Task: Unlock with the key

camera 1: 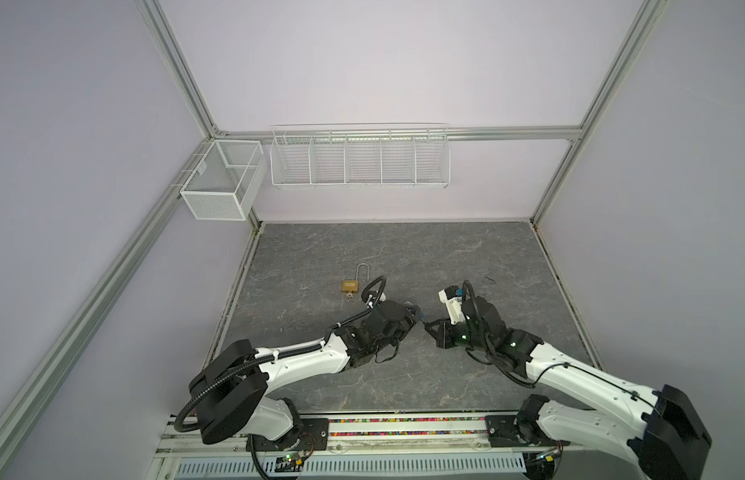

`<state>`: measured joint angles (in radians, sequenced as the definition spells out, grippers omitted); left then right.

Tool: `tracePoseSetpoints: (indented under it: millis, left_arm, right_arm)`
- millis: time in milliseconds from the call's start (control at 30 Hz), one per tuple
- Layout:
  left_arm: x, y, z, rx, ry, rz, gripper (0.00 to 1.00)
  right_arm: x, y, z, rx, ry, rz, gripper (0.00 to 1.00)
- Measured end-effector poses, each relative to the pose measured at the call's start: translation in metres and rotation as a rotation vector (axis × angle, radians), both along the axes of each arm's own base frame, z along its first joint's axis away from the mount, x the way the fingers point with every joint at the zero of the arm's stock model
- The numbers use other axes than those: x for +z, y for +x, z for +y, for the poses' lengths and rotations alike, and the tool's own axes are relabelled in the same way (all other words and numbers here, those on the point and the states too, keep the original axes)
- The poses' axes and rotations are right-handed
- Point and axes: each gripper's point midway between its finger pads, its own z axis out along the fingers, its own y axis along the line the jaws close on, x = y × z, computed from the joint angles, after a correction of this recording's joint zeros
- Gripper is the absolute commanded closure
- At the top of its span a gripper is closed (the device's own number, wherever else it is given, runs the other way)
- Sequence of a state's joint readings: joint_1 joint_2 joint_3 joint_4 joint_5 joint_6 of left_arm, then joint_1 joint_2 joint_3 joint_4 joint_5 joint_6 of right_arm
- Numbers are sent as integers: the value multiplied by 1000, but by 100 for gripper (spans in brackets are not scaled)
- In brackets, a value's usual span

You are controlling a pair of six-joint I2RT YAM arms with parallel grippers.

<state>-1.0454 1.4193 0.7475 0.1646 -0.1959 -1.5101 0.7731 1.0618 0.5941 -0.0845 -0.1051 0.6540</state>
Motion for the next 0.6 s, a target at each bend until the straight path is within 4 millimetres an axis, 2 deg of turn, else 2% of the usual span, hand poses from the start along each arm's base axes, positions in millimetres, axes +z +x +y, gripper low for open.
tracePoseSetpoints:
  millis: [300,600]
  left_arm:
    - [1,-1,4,45,54,-50,100]
    - [13,5,6,115,39,-119,100]
  right_arm:
    - [0,1,2,-30,-2,1,94]
    - [9,6,7,-81,43,-19,94]
